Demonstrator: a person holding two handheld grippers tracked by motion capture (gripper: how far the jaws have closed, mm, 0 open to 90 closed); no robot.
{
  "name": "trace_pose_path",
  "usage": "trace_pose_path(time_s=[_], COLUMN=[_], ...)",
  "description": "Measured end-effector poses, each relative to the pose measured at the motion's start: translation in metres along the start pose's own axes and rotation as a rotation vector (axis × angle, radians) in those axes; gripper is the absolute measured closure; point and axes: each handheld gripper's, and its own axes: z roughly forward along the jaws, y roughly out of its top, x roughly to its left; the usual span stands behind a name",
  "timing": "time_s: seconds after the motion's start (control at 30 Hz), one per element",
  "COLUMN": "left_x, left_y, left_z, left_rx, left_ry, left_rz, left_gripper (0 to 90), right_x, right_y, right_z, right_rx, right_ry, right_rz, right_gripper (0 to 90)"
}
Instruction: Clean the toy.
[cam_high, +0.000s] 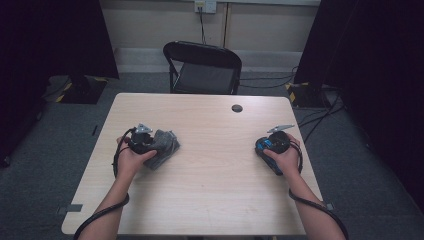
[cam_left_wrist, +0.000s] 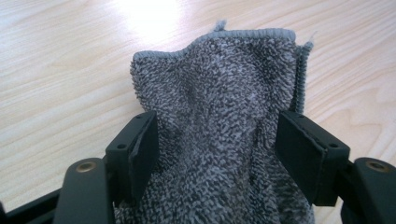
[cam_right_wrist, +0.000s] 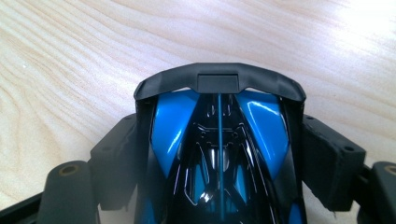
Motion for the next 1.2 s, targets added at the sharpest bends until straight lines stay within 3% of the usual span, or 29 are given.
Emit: trace_pose_path(time_s=[0.67,1.03,1.2], left_x=[-0.001,-0.005,-0.006], left_y=[0.0,0.006,0.01], left_z=[-0.003,-0.005,-0.007], left_rx=[-0.001,-0.004,-0.016], left_ry=[-0.014,-0.042,-0.068], left_rz=[0.003,-0.005,-0.027], left_gripper=[28.9,20.3,16.7], right_x=[0.001,0.002,-0.001], right_y=[0.002,0.004,0.004], right_z=[-0.006,-0.015,-0.022], right_rx=[-0.015,-0.031,-0.037], right_ry=[-0.014,0.003,0.005], right_rz=[0.009,0.013,0.019], right_gripper=[20.2,16.3,16.0])
